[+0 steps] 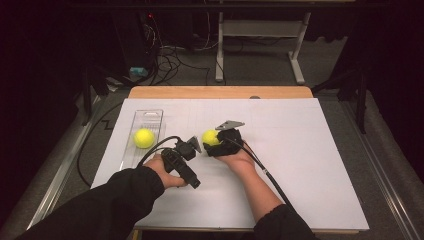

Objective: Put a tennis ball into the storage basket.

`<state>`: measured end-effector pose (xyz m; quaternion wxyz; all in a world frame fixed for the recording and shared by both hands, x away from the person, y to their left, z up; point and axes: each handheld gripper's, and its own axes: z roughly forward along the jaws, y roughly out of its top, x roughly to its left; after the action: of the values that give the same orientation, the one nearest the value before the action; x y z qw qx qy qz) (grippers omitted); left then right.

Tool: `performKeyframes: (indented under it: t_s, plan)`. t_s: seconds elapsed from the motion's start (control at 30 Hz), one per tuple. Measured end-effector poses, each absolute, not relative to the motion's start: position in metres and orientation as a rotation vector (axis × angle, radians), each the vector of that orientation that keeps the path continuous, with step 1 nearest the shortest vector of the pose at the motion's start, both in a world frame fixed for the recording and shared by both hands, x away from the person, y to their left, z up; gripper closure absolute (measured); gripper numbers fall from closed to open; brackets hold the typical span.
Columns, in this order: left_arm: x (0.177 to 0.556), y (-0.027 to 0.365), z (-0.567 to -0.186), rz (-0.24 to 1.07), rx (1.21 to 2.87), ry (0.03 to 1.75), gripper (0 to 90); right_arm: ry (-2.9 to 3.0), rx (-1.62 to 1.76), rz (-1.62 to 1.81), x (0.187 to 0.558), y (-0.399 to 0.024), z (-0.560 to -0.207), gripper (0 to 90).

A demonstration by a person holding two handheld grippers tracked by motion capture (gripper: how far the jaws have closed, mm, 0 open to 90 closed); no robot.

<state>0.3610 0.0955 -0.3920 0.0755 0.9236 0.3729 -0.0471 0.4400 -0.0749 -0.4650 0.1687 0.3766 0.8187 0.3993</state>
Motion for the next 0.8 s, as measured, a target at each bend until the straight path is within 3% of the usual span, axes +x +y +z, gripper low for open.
performKeyframes:
  t_s: [0.1,0.43,0.8]
  plan:
    - [0.36,0.095,-0.391,-0.141,2.772,1.113,0.7,2.367,1.069,1.142,0.443,-0.071,-0.467,25.4]
    - [0.36,0.1,-0.388,-0.148,2.751,1.119,0.7,2.327,0.995,1.12,0.428,-0.073,-0.457,27.5]
    - [0.358,0.102,-0.384,-0.146,2.742,1.129,0.7,2.26,0.922,1.225,0.373,-0.112,-0.441,27.5]
